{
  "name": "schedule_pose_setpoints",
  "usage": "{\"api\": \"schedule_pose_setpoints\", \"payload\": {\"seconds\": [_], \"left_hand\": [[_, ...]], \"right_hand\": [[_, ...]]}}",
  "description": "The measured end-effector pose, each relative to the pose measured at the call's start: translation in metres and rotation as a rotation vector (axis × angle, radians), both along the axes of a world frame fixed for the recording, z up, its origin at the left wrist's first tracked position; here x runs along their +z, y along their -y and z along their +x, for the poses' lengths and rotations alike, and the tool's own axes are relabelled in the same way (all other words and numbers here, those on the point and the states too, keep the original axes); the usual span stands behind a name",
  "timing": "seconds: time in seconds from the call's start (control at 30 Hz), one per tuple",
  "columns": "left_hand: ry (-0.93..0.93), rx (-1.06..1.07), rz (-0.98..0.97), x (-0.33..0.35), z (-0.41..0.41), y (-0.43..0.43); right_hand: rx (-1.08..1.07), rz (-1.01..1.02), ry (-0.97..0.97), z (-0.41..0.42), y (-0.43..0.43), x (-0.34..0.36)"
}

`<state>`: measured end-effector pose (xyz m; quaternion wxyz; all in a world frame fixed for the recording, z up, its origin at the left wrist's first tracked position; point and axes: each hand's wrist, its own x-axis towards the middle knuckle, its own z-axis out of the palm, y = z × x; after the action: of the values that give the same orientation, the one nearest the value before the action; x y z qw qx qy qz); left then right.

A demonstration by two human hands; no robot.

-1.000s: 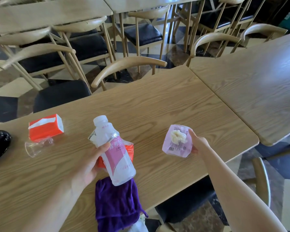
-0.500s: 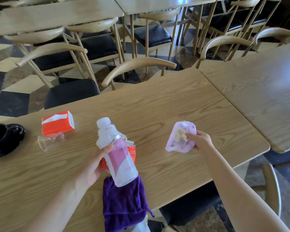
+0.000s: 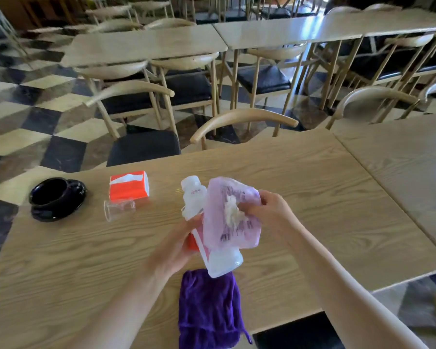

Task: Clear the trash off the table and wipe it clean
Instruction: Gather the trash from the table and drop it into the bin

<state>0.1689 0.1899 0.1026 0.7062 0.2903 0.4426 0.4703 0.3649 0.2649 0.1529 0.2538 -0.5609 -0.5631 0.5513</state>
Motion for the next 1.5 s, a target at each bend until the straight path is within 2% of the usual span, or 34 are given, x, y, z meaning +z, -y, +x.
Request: {"api": "schedule_pose_setpoints", "payload": {"seconds": [0.03, 0.1, 0.27, 0.37, 0.47, 0.57, 0.67, 0.8, 0.97, 1.1, 1.3, 1.5], "left_hand": [[-0.006, 0.006, 0.006, 0.001, -0.001, 0.002], [-0.052, 0.035, 0.010, 0.002, -0.004, 0.005], [-0.161, 0.129, 0.019, 0.004, -0.006, 0.010], [-0.181, 0.154, 0.043, 0.004, -0.010, 0.012], [-0.209, 0.191, 0.068, 0.007, -0.012, 0.013], [-0.217, 0.218, 0.106, 0.009, -0.015, 0.013], [-0.254, 0.214, 0.156, 0.009, -0.016, 0.010], [-0.247, 0.219, 0.159, 0.007, -0.017, 0.003], [-0.209, 0.170, 0.165, 0.010, -0.029, -0.011], [-0.306, 0.225, 0.217, 0.025, -0.032, -0.027], [-0.278, 0.391, 0.272, 0.036, -0.040, -0.034], [-0.237, 0.428, 0.331, 0.032, -0.062, -0.016]], "right_hand": [[-0.032, 0.142, 0.178, -0.009, 0.002, -0.001], [-0.034, 0.353, 0.347, -0.026, 0.010, -0.003], [-0.008, 0.693, 0.515, -0.055, 0.033, -0.007], [0.054, 0.796, 0.539, -0.059, 0.041, -0.003], [0.189, 0.766, 0.486, -0.055, 0.040, 0.000], [0.321, 0.611, 0.350, -0.051, 0.038, 0.003], [0.307, 0.458, 0.250, -0.052, 0.039, 0.005], [0.266, 0.426, 0.307, -0.060, 0.030, -0.001], [0.037, 0.492, 0.286, -0.061, -0.001, 0.011], [-0.125, 0.632, 0.203, -0.074, -0.009, 0.036], [0.044, 0.746, 0.287, -0.110, 0.014, 0.032], [0.280, 0.770, 0.290, -0.139, 0.022, 0.010]]}}
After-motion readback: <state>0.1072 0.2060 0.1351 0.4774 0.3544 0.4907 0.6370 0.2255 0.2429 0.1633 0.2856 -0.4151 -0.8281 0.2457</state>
